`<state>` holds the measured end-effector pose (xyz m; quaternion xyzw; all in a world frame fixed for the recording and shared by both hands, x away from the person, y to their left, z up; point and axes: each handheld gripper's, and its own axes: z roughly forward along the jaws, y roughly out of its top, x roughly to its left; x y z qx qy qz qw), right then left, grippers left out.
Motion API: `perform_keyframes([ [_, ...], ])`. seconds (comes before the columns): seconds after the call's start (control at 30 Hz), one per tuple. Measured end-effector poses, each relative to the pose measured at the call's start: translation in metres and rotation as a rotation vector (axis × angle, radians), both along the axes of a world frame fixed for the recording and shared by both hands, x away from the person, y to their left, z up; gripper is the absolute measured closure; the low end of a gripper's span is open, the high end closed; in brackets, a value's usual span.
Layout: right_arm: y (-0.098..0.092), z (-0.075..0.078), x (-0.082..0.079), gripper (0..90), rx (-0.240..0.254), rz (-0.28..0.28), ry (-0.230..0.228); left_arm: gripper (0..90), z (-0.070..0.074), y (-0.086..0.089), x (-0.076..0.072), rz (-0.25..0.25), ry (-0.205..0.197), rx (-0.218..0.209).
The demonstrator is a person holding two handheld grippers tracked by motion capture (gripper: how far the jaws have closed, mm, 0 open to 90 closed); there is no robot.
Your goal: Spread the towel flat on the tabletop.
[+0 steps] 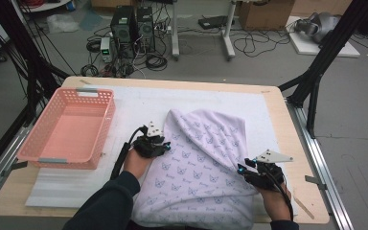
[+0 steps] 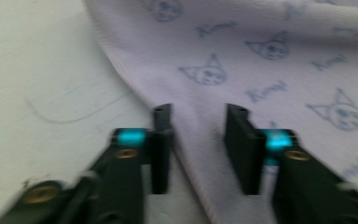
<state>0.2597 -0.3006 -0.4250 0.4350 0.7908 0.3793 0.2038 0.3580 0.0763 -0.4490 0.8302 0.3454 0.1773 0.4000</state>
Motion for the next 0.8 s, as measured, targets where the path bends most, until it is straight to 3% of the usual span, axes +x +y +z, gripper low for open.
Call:
perform_keyframes([
  [0.03,0.000,0.000,0.000,60.3,0.001,0.000,0.000,84.3,0.001,-0.001,-0.003,0.000,-0.007,0.016],
  [0.13,0.000,0.000,-0.001,60.3,0.000,-0.002,-0.001,85.7,0.002,0.007,-0.012,-0.004,0.044,-0.017],
  [0.23,0.001,0.000,-0.001,60.2,0.003,0.001,-0.003,85.9,0.003,0.021,-0.031,-0.039,0.058,-0.022],
  [0.33,0.007,0.001,0.003,58.1,0.007,0.018,-0.009,85.8,0.002,0.036,-0.050,-0.063,0.074,-0.066],
  [0.5,0.039,0.000,0.020,50.9,0.001,0.078,0.007,85.6,0.006,0.053,-0.067,-0.073,0.083,-0.094],
  [0.67,0.077,-0.008,0.049,49.5,-0.088,0.129,0.047,85.7,0.008,0.059,-0.079,-0.098,0.098,-0.109],
  [0.73,0.084,-0.015,0.055,54.6,-0.116,0.142,0.088,85.6,0.007,0.059,-0.082,-0.112,0.111,-0.115],
  [0.8,0.082,-0.015,0.054,75.8,-0.088,0.168,0.092,85.6,0.007,0.059,-0.083,-0.120,0.120,-0.122],
])
